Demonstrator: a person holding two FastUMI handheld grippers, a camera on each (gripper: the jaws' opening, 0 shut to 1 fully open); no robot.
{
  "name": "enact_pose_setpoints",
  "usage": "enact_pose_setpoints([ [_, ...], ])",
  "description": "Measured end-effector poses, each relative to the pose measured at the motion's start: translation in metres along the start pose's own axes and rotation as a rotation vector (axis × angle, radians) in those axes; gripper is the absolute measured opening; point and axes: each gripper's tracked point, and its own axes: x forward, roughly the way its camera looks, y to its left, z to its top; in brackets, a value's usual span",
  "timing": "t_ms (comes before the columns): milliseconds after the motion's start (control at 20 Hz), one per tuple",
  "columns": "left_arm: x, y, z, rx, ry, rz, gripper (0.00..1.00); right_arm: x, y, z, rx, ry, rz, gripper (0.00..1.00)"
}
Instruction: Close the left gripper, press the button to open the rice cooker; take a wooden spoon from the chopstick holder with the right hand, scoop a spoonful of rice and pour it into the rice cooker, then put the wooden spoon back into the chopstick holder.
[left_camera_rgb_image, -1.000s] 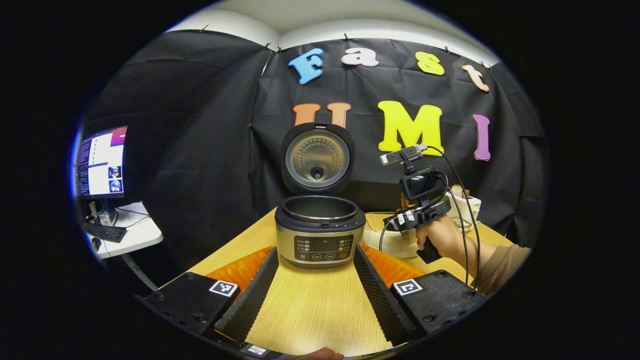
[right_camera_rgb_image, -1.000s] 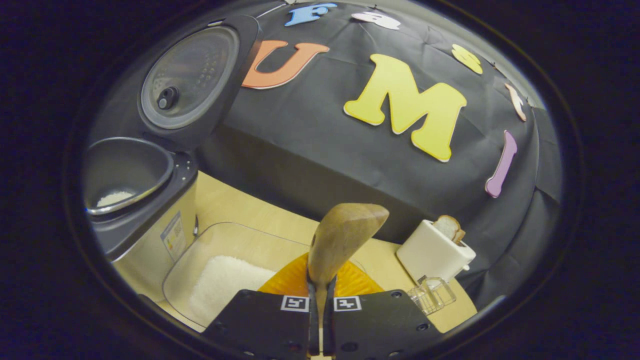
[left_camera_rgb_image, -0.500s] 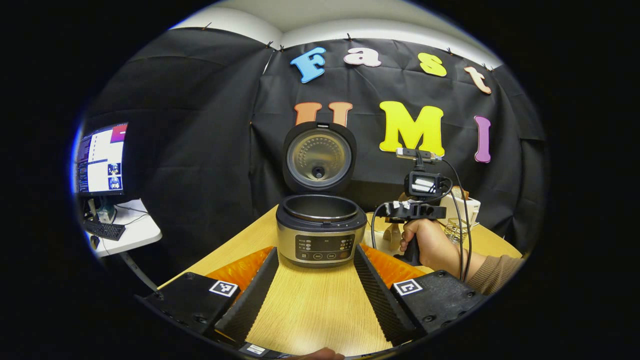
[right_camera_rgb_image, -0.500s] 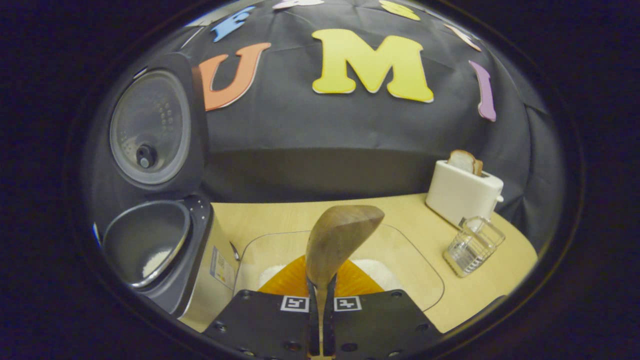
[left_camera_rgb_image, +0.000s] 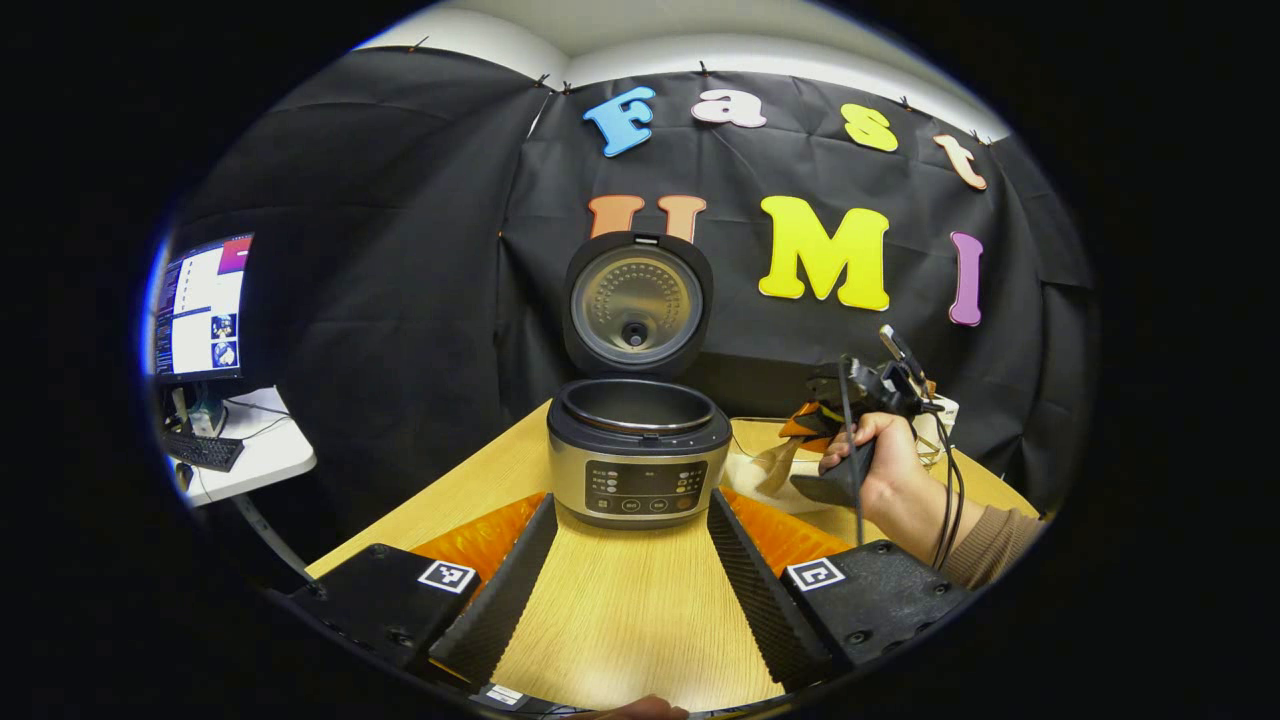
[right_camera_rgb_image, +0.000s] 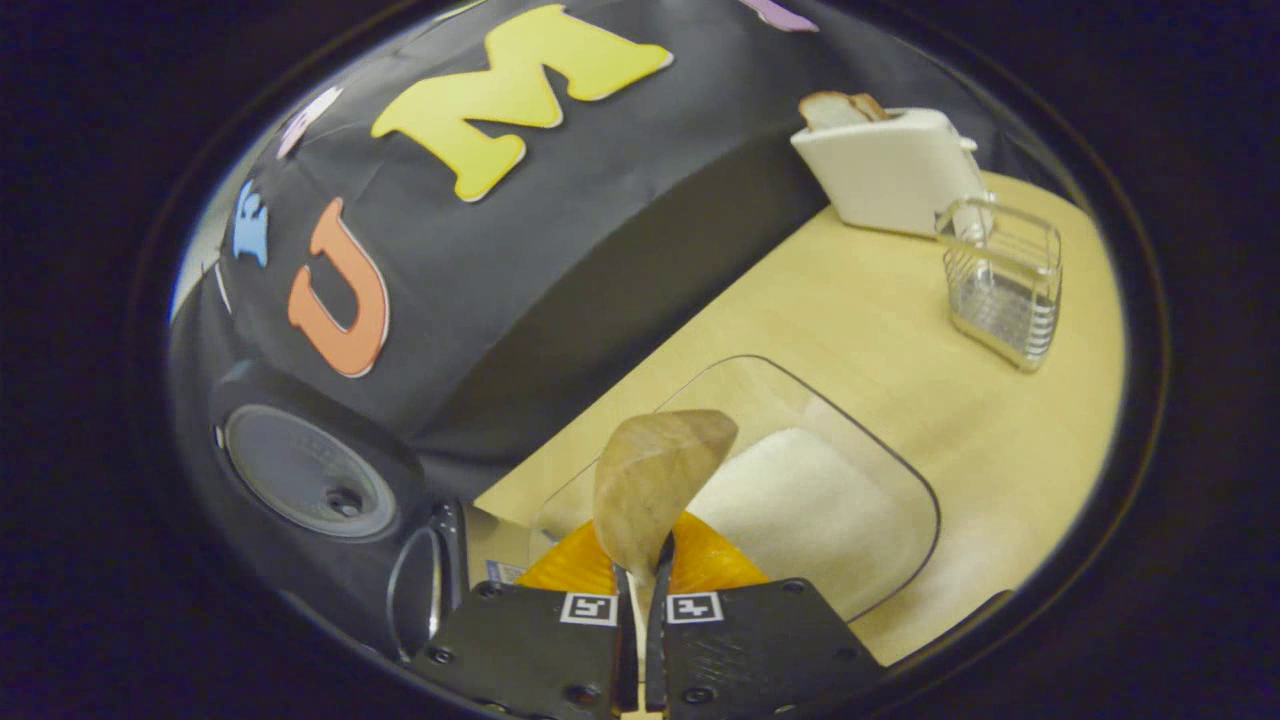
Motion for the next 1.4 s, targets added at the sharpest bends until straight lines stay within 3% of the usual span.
enact_pose_setpoints([
  [50,0.001,-0.001,0.000,0.002,0.001,0.000,0.97,0.002,0.001,0.000,0.061,0.021,0.016,0.04],
  [300,0.004,0.001,-0.004,0.011,0.013,0.006,0.97,0.000,-0.002,0.005,0.138,0.025,0.027,0.03],
  [600,0.003,0.008,-0.004,-0.002,0.015,0.019,0.97,-0.011,-0.011,0.021,0.383,0.040,0.061,0.03],
  [850,0.003,0.012,-0.005,-0.003,0.023,0.034,0.97,-0.024,-0.020,0.036,0.418,0.003,0.073,0.03],
  [1400,0.003,0.013,-0.007,-0.009,0.033,0.030,0.97,-0.043,-0.019,0.042,0.563,0.045,0.146,0.03],
])
